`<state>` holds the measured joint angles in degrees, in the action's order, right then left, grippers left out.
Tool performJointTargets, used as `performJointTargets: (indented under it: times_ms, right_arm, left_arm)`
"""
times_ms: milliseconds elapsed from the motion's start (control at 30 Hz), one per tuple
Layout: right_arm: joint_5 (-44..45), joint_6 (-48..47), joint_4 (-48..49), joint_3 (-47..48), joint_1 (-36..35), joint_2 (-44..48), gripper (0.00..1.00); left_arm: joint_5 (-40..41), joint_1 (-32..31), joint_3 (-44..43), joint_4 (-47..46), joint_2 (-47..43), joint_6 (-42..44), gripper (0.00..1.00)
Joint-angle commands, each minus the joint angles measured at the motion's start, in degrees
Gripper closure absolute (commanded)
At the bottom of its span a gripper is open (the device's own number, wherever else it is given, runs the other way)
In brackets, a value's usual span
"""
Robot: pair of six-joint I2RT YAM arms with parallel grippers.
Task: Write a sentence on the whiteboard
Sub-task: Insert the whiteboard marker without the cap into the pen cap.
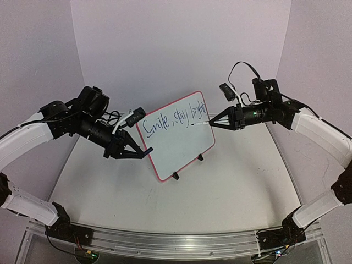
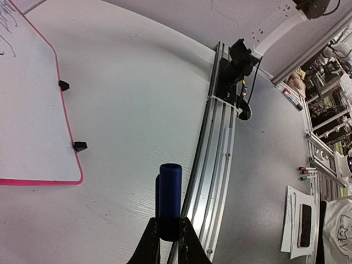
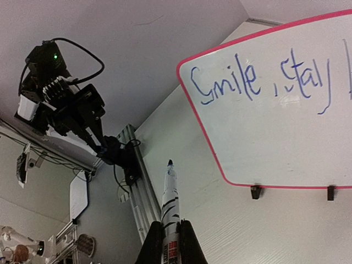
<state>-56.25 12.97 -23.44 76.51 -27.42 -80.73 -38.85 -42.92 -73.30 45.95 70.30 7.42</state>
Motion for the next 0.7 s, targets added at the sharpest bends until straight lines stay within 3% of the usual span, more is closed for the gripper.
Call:
performJointTargets:
  times_ms: [0,167,667]
  right_arm:
    - [-10.8,0.8,-1.7,3.9,-1.4,-1.9,1.00]
    - [-13.3,1.6,-2.1,4.1,-3.4,-5.0,1.00]
    - [-15.8,0.7,-2.8,5.4,-10.1,-11.3,1.00]
  left_arm:
    - [-0.7,-3.5,-3.2,1.8,1.9,3.1,1.00]
    - [-1.5,-6.4,-3.6,-0.6,5.1,3.9,1.00]
    - [-1.9,-7.1,-3.8,-1.0,8.5,5.2,1.00]
